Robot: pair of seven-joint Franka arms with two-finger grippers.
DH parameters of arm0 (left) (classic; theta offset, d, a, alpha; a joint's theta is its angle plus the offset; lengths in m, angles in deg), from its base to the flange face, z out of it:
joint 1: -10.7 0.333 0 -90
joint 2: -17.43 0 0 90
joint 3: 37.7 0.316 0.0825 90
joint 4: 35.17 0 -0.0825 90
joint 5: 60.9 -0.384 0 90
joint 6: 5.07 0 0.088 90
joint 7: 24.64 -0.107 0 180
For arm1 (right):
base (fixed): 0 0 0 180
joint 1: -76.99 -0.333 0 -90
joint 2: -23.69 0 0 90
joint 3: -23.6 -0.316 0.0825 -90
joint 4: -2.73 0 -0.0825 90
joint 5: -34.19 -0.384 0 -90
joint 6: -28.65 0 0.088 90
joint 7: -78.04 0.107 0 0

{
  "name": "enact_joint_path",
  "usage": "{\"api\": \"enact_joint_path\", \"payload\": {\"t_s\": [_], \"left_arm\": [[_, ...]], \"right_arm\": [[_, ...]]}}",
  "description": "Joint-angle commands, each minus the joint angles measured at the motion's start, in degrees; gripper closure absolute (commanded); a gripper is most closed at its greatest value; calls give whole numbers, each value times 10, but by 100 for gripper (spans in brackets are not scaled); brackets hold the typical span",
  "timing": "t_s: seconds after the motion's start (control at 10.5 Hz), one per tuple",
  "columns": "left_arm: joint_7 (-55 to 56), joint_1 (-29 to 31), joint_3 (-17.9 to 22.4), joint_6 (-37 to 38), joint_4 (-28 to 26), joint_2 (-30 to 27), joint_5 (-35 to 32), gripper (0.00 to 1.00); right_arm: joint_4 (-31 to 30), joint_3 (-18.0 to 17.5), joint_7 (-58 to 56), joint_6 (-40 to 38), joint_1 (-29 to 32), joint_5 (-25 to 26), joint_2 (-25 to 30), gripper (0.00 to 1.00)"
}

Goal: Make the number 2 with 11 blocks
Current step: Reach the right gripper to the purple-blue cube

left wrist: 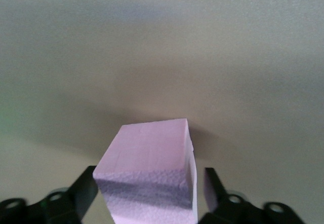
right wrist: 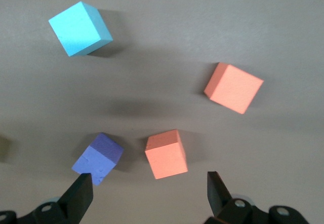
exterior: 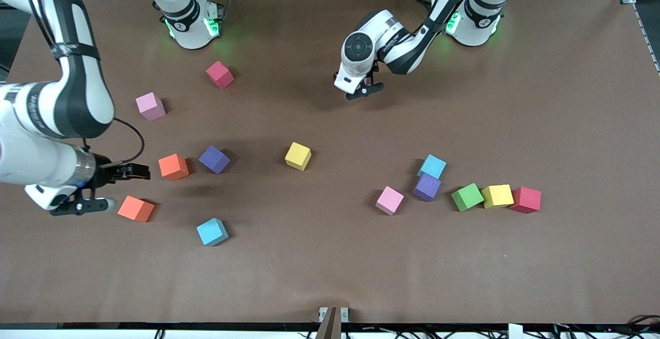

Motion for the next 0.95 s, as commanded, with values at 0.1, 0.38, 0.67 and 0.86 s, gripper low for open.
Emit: {"api": "enact_joint_path", "payload": {"t_s": [0.1,0.38,0.67,0.86], "left_arm": [[1,-1,-2,-13,2,4,10,81],[-41,-4,-3,-18,33,-1,4,79],[-91,-5,-3,-18,62,7,4,78],[-103,-7,-3,-17,81,23,5,79]], "right_arm": [[-36,0,72,-1,-28,-8,0,0],[-82,0,74,25,-22,-40,7,0],[-159,0,114,114,-42,-40,23,0],[-189,1,165,152,-57,-40,27,0]]}}
